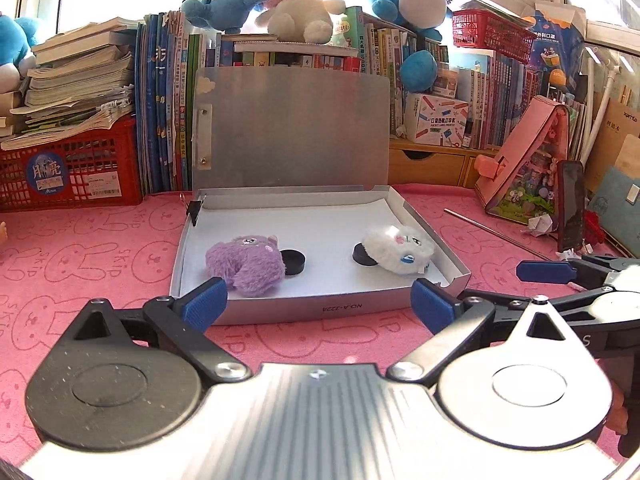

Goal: Organize objects
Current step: 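Withdraw both open grippers from the box toward the cloth pile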

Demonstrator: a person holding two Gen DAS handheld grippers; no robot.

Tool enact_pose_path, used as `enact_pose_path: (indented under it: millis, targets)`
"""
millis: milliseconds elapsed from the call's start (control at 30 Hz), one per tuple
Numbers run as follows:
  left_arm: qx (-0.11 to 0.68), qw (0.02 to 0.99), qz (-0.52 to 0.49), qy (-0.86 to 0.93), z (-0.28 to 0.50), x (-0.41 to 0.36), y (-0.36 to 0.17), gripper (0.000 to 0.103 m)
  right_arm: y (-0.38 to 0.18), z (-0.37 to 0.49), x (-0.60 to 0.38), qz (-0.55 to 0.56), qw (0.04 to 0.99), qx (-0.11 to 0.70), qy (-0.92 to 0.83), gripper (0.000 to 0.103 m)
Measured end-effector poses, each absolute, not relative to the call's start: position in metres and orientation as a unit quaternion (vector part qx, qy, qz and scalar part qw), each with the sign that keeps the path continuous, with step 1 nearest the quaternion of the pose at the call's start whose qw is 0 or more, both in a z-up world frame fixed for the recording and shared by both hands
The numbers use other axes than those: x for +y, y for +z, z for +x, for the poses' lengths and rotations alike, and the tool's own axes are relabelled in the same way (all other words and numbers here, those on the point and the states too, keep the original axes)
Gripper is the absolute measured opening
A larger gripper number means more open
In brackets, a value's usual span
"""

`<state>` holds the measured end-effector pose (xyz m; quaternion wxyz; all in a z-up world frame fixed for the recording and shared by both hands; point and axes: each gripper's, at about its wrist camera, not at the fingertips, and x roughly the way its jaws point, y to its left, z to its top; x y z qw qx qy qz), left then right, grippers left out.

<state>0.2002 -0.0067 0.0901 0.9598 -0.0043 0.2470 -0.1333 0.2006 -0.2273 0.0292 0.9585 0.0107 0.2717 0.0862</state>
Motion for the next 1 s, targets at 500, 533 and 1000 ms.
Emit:
enact_pose_path:
  millis: [500, 533, 1000]
  targets:
    - [0.223, 0.964, 0.004, -0.144, 0.142, -0.003, 0.081, 0.100, 0.023, 0.154, -0.213, -0.012, 0.965, 0.245, 0.095, 0.094]
    - [0.223, 0.964, 0.005, -0.145, 0.139, -0.003, 0.080, 0.100, 0.022, 0.152, -0.213, -0.009, 0.964, 0.246, 0.096, 0.094]
    - [0.219, 0.966, 0.008, -0.136, 0.104, 0.001, 0.058, 0.100, 0.008, 0.125, -0.215, 0.010, 0.962, 0.257, 0.088, 0.094]
